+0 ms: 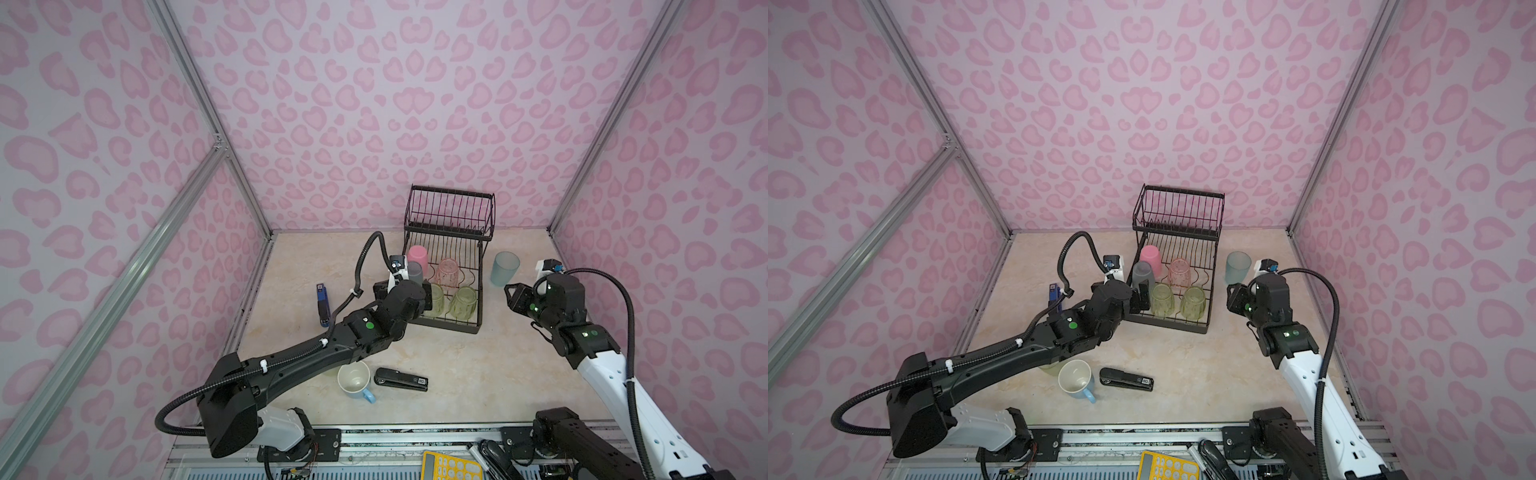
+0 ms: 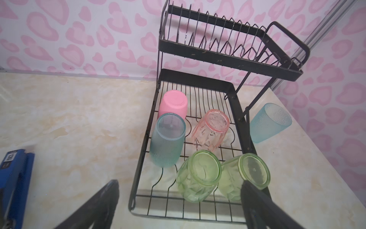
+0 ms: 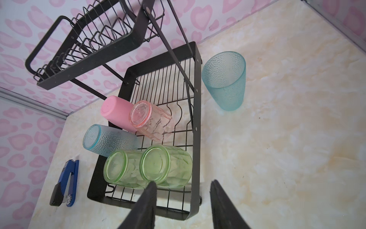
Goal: Load the cups into the dish rack
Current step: 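Open the left gripper and withdraw it from the rack, then move the left gripper down to the light-blue mug on the table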
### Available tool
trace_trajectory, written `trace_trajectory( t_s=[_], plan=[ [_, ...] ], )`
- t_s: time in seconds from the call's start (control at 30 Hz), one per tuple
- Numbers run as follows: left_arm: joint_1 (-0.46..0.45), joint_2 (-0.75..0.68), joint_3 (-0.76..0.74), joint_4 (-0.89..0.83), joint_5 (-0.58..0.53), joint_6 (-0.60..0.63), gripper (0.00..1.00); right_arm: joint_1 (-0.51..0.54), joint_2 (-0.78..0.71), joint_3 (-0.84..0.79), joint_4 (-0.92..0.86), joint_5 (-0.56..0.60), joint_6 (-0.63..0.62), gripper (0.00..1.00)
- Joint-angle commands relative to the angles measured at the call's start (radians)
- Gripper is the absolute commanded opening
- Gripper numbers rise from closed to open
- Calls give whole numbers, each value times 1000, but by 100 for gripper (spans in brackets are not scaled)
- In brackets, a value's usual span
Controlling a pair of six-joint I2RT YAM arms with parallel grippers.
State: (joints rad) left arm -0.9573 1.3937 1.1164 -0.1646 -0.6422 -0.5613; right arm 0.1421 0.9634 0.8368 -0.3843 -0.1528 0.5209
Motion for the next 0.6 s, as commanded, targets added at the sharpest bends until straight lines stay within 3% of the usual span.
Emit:
trace_trajectory(
  t_s=[0.0, 0.13, 0.33, 0.57],
  plan=[
    [26, -38, 82, -317, 12, -84, 97, 1, 75, 77, -105, 0, -40, 44],
    [86, -55, 178, -556, 61, -131, 97, -1, 141, 145, -130, -19, -46, 44],
    [189, -64, 193, -690, 254, -134, 95, 6, 169, 153, -151, -25, -80, 43],
    [205, -87, 187, -888, 323, -206, 91, 52, 94, 119, -208, 11, -108, 44]
  ],
)
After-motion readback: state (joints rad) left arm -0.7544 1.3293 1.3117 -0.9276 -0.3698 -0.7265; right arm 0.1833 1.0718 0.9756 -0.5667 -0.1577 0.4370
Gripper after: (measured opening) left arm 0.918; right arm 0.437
